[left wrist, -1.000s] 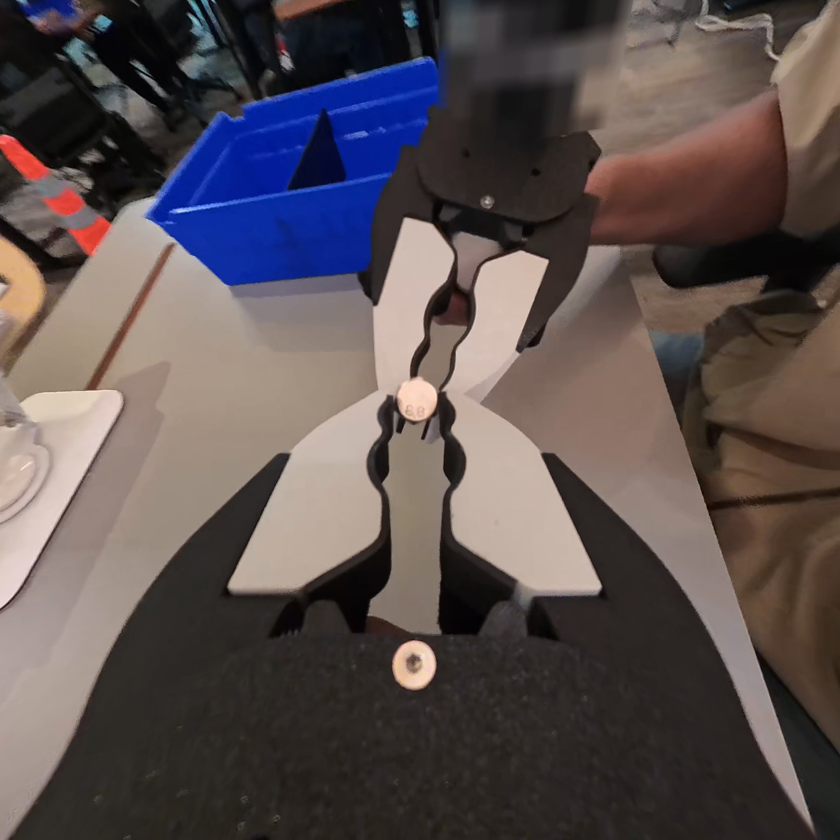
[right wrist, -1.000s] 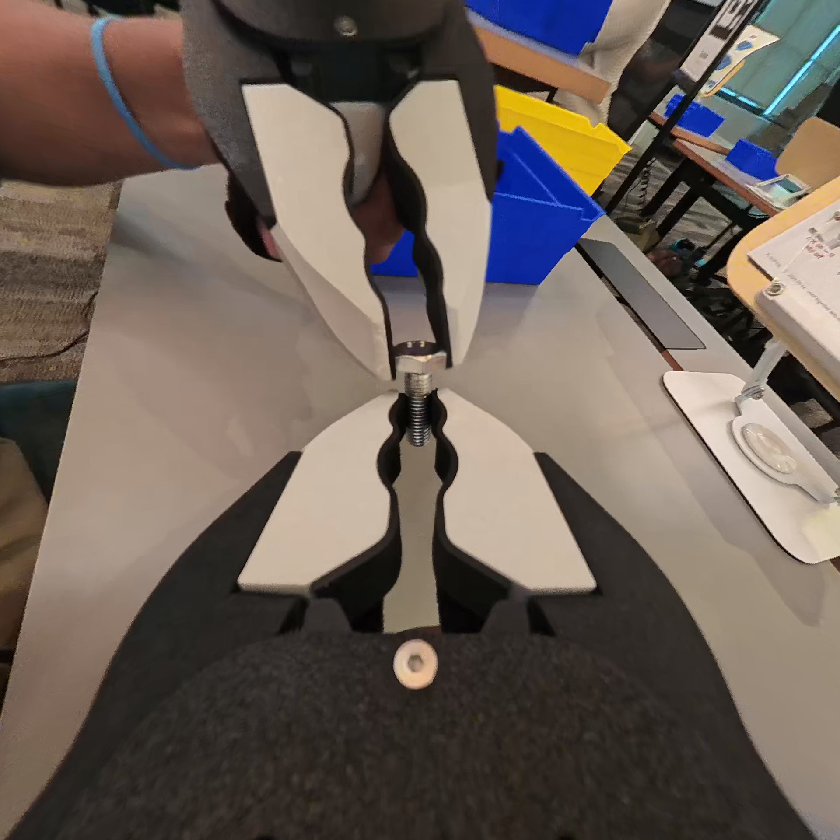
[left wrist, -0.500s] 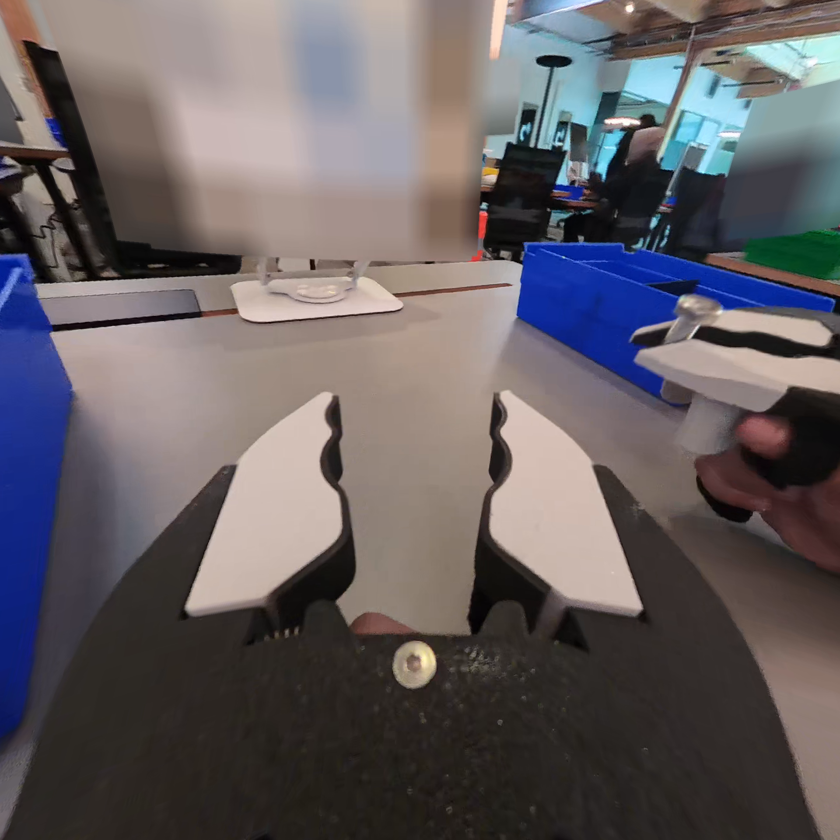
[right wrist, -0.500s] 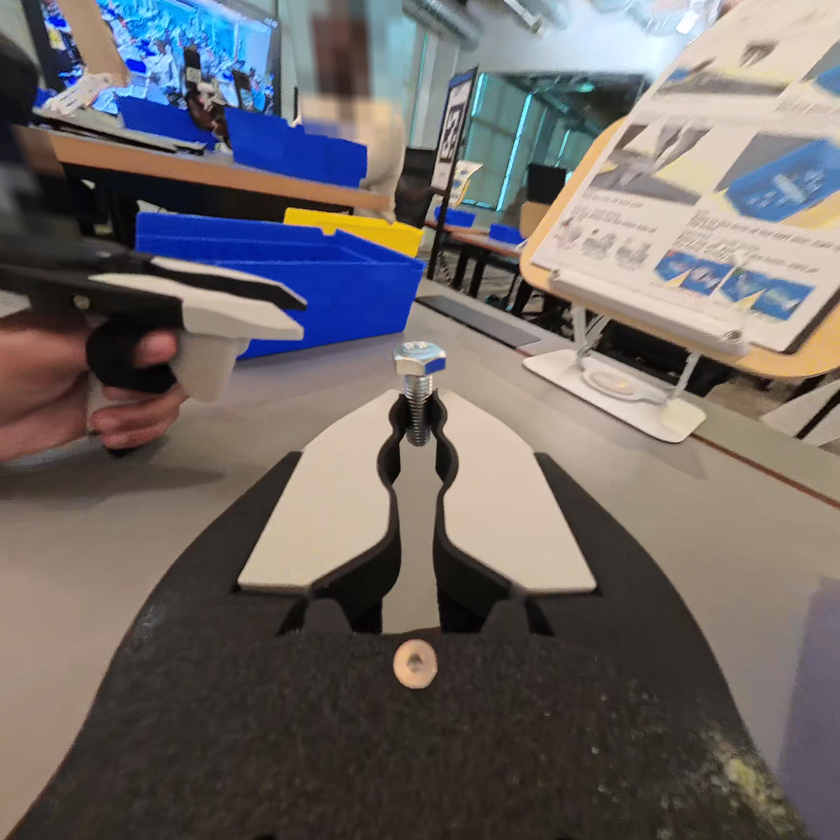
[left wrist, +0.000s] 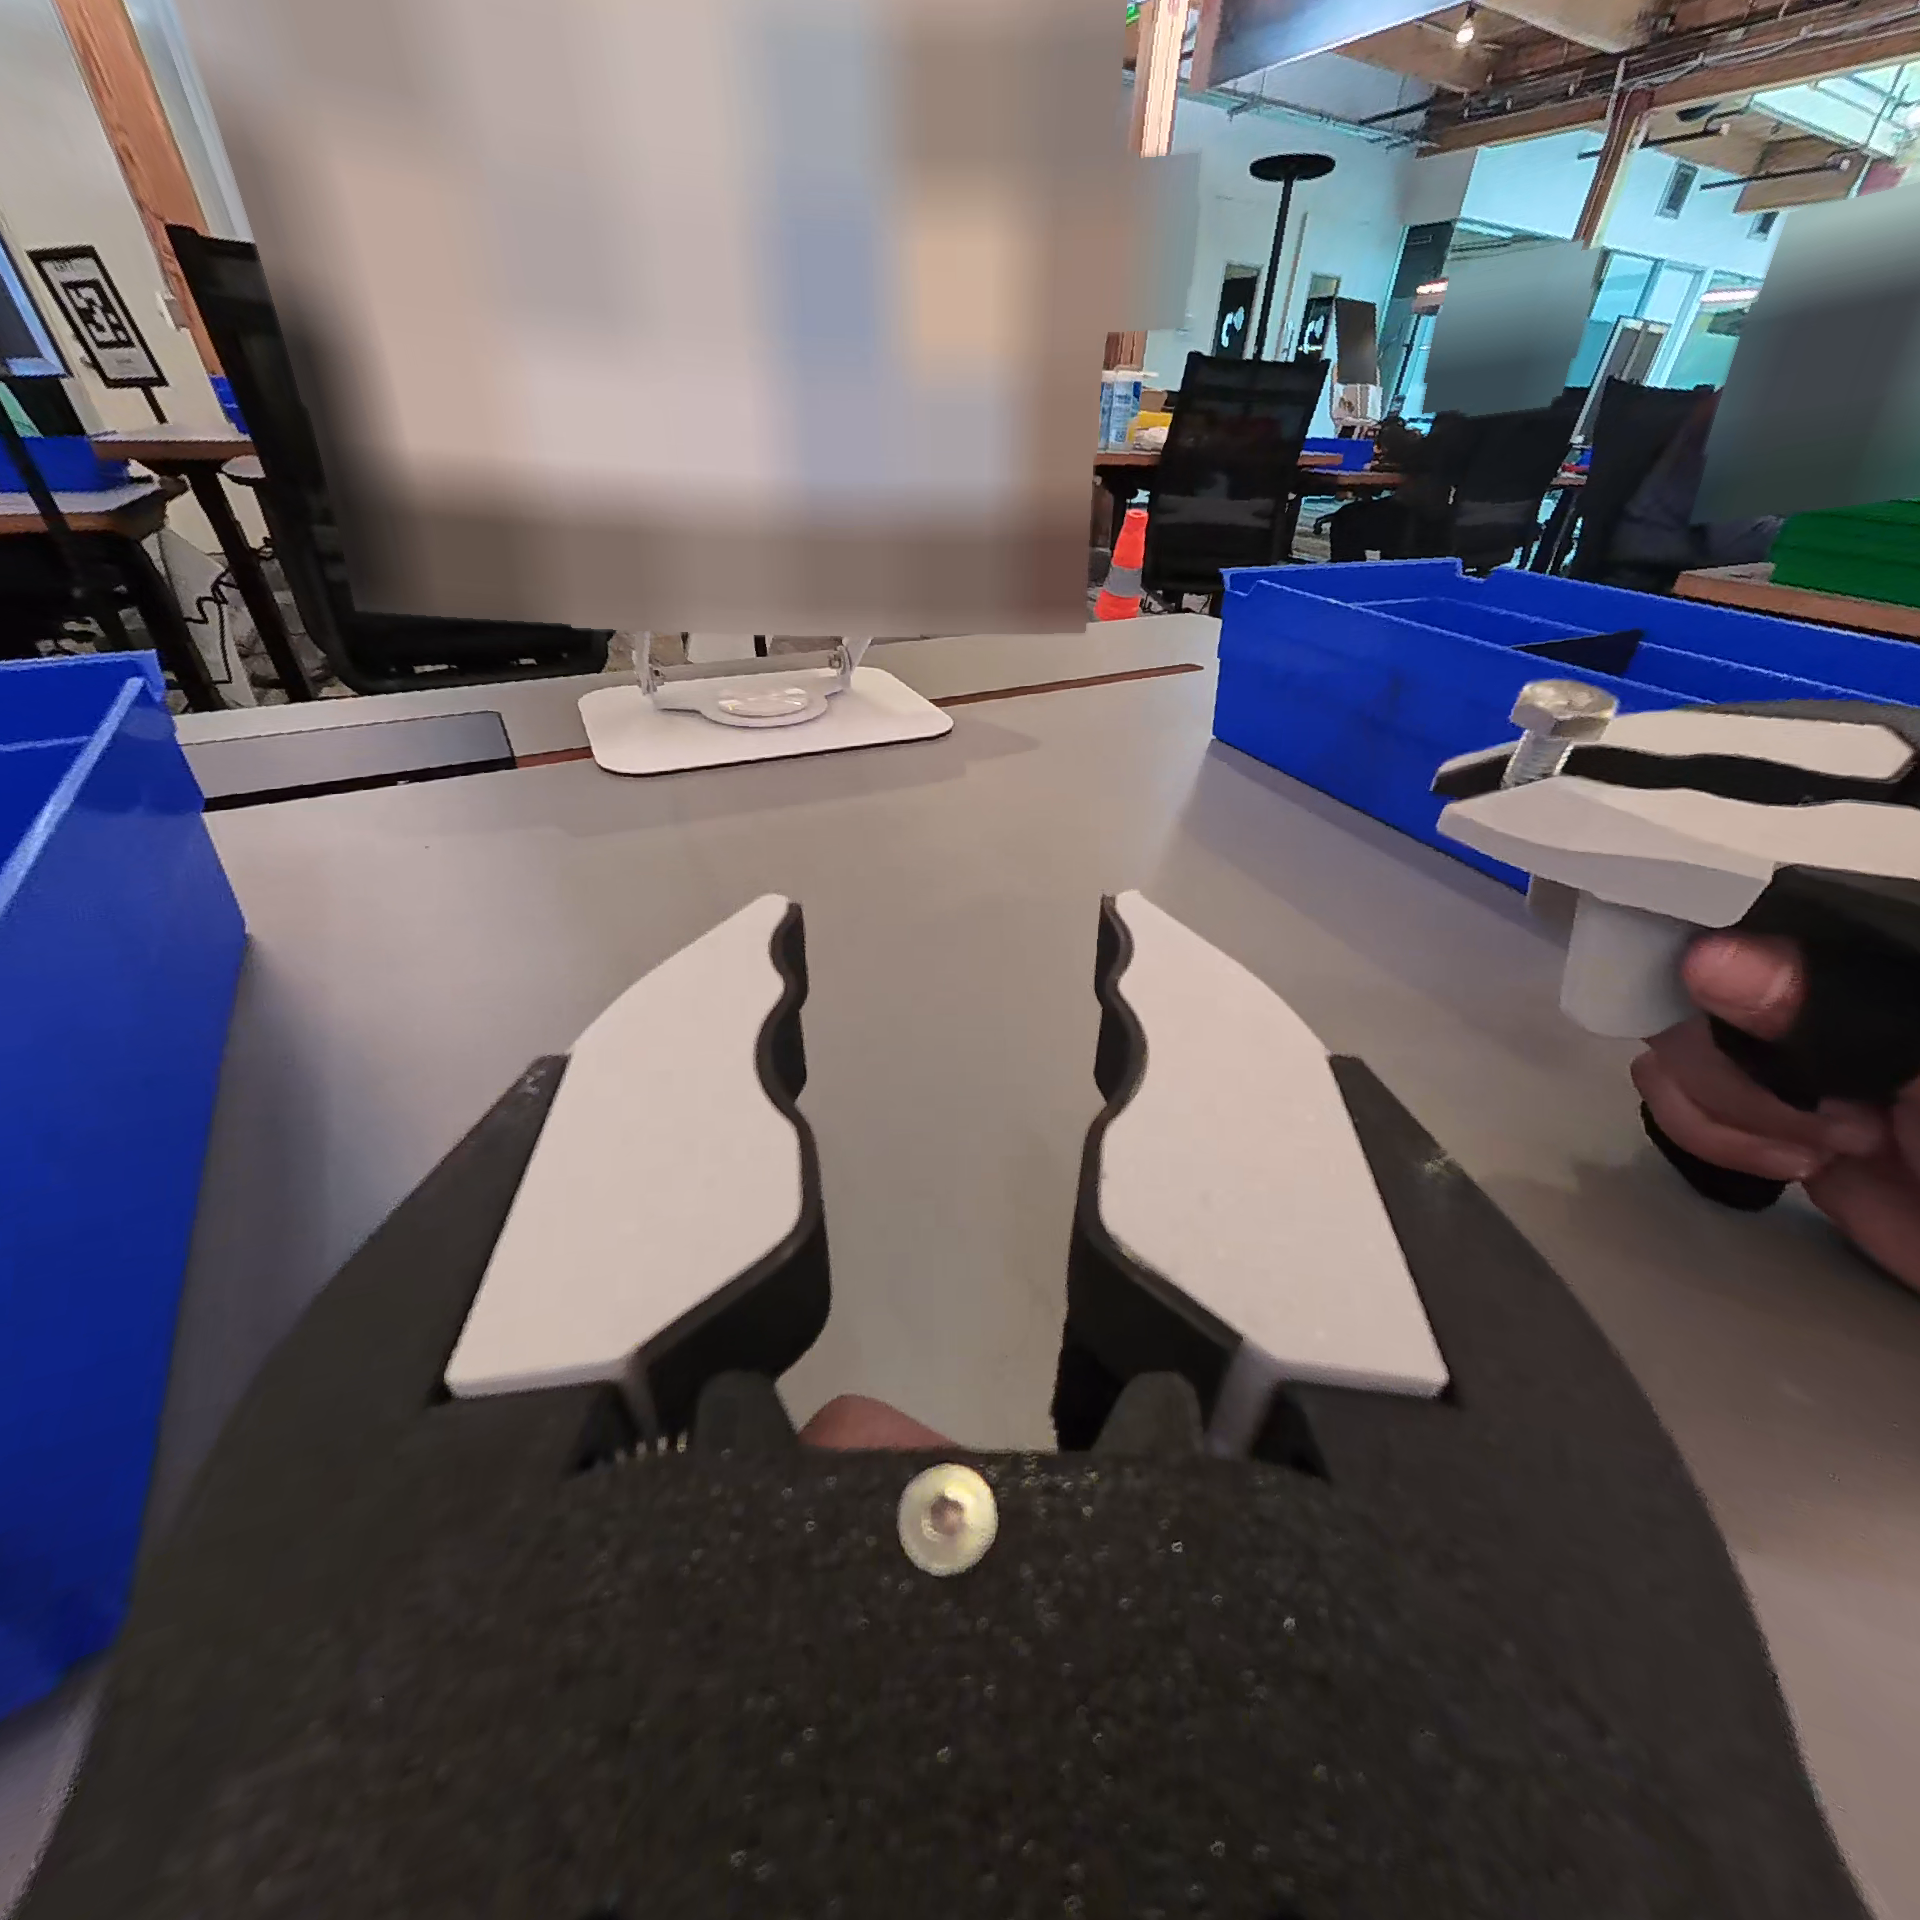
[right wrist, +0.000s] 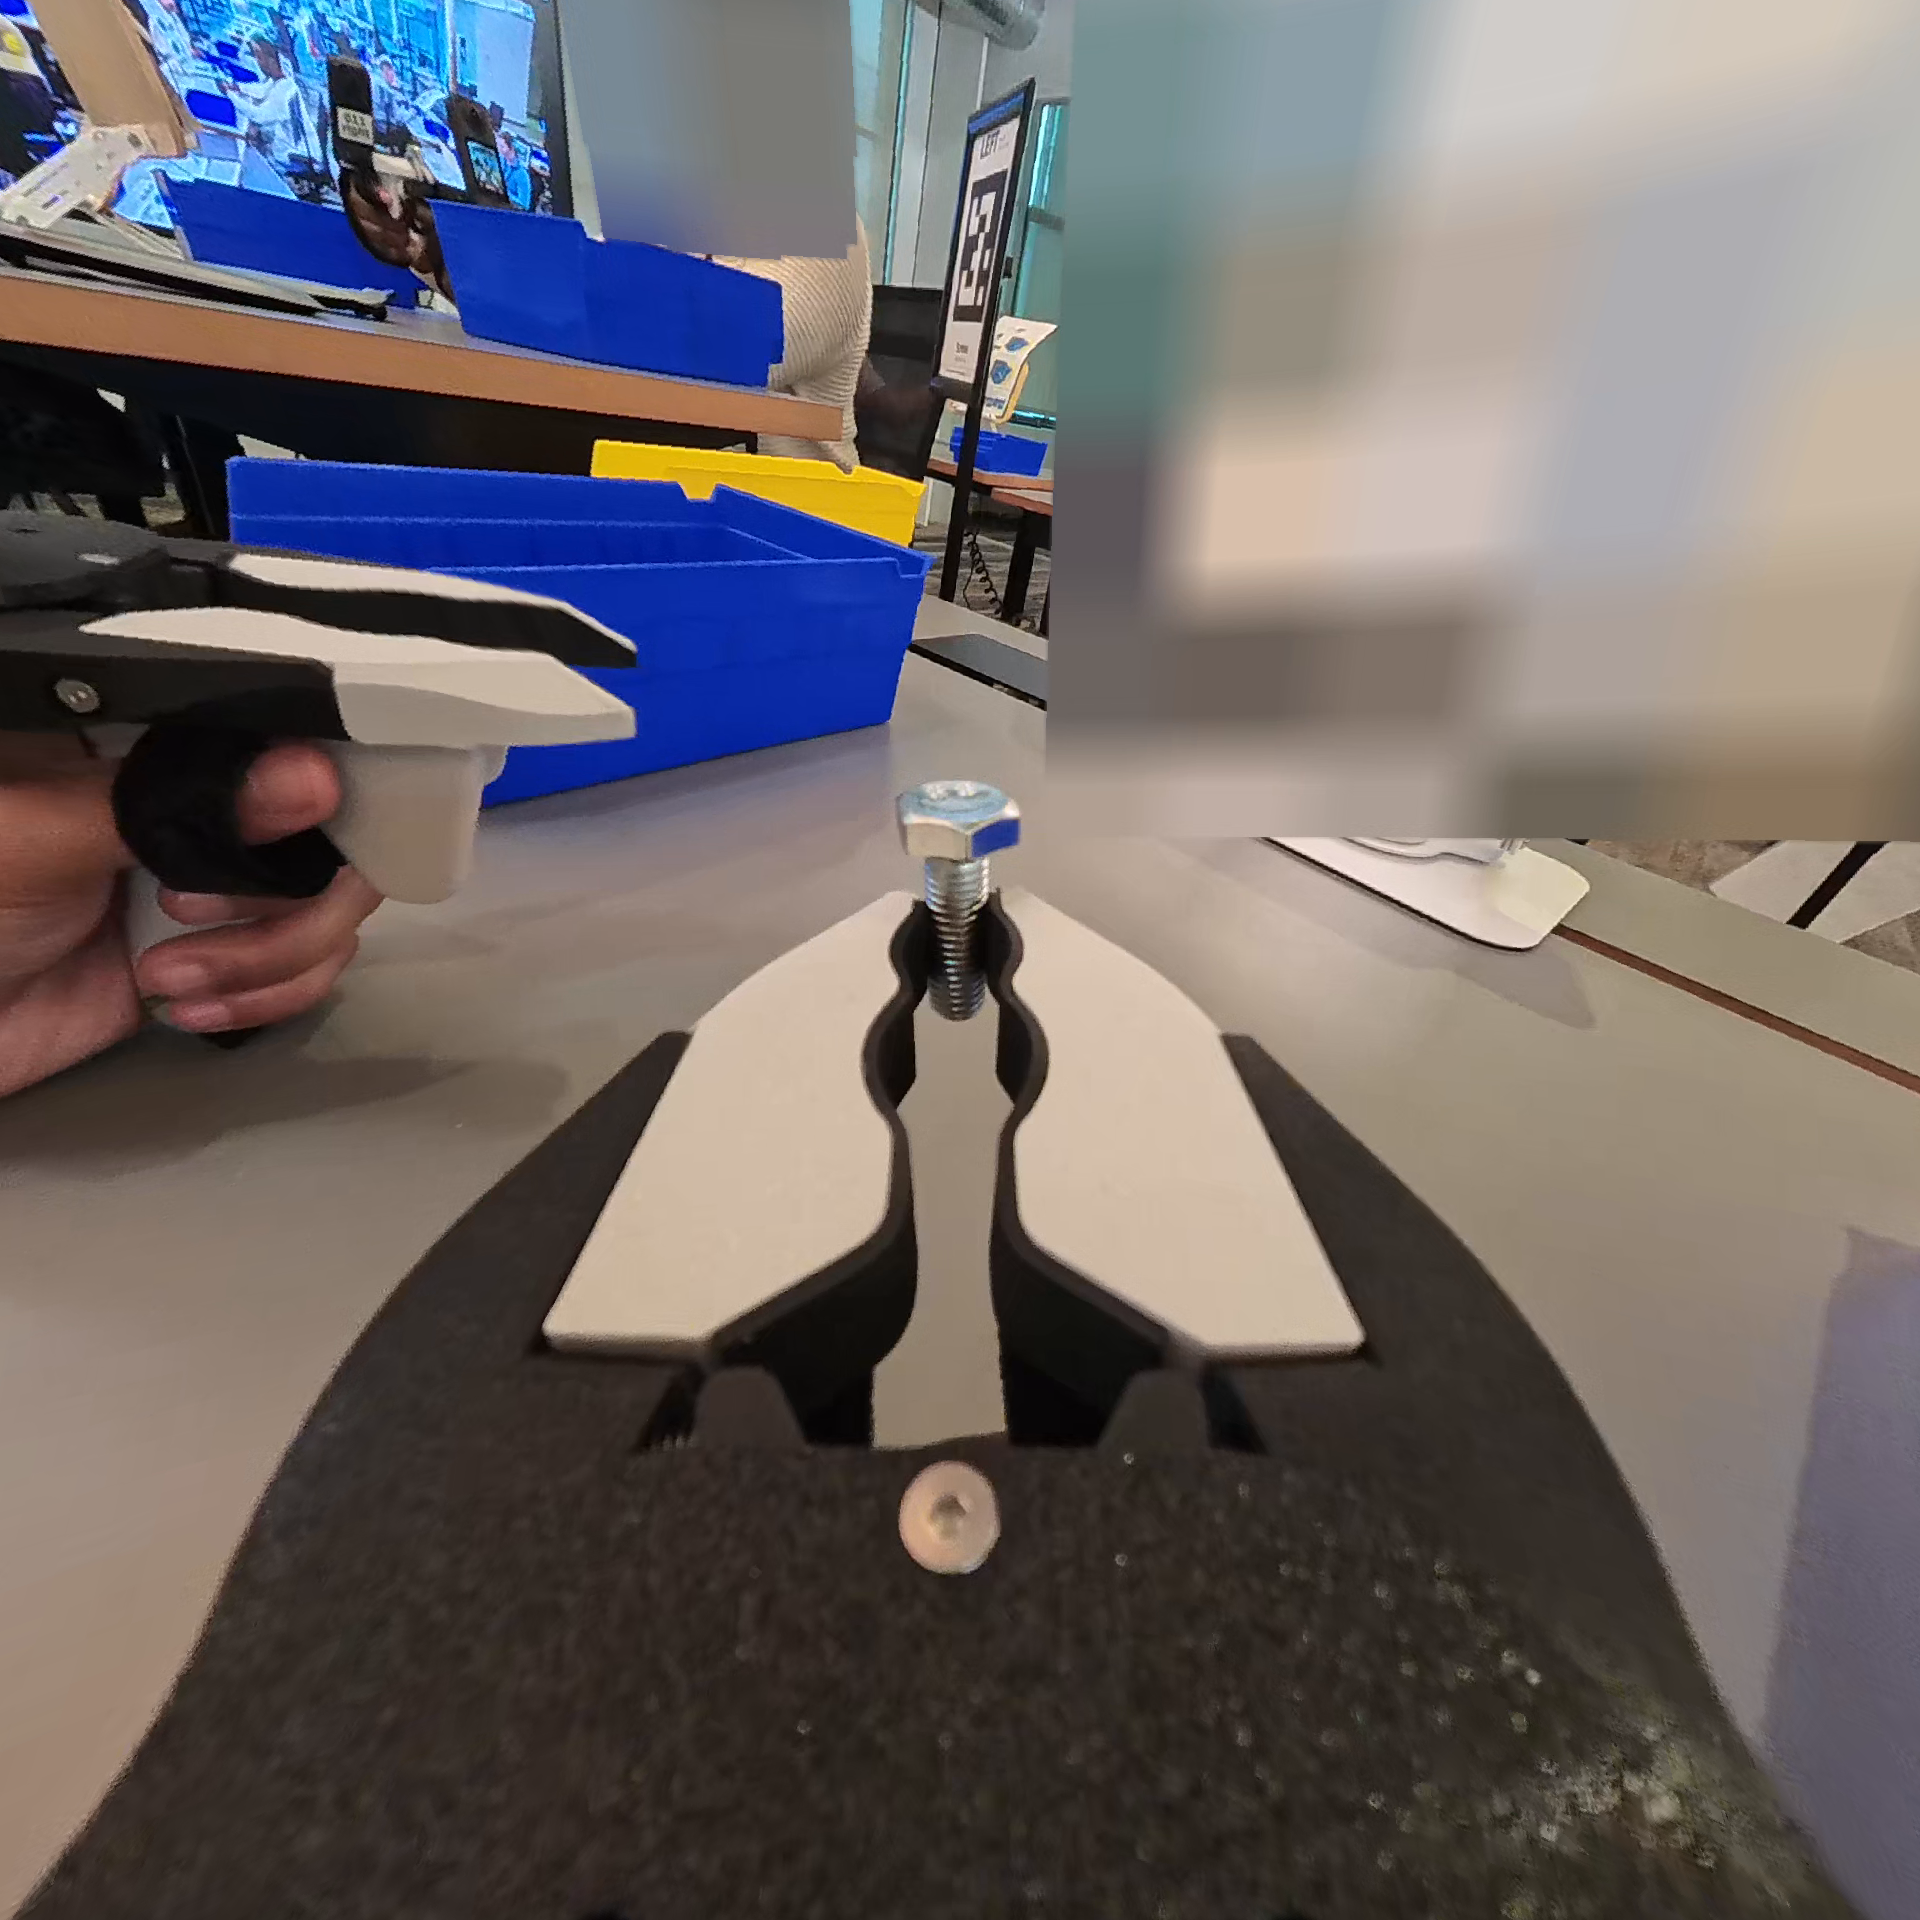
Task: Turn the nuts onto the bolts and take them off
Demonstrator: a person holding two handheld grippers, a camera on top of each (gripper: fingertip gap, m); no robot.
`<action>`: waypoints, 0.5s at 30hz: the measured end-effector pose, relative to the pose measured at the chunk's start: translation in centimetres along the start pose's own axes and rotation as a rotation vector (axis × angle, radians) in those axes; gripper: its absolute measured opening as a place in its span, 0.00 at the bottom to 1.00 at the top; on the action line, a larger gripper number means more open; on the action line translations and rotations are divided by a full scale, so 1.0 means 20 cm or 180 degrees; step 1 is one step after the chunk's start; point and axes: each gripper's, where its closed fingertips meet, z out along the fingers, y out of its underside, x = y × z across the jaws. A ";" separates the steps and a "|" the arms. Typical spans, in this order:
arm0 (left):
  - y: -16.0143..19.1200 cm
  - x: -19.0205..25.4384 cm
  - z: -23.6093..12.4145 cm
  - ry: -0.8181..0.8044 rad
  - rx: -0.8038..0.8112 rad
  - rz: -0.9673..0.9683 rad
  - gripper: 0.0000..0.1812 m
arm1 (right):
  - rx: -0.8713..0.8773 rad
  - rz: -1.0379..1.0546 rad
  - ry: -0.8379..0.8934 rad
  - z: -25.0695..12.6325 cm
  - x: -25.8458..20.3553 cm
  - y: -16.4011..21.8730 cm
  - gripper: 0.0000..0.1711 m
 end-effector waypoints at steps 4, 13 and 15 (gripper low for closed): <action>0.01 0.01 0.01 0.0026 -0.0042 0.0058 0.29 | 0.0147 0.0039 0.0199 -0.03 0.09 -0.10 0.06; 0.01 0.02 0.01 0.0040 -0.0048 0.0088 0.29 | -0.0405 -0.0383 0.1654 -0.37 1.23 -0.62 0.06; 0.01 0.02 0.01 0.0054 -0.0056 0.0071 0.29 | -0.0924 -0.0073 0.1637 -0.37 1.50 -0.50 0.06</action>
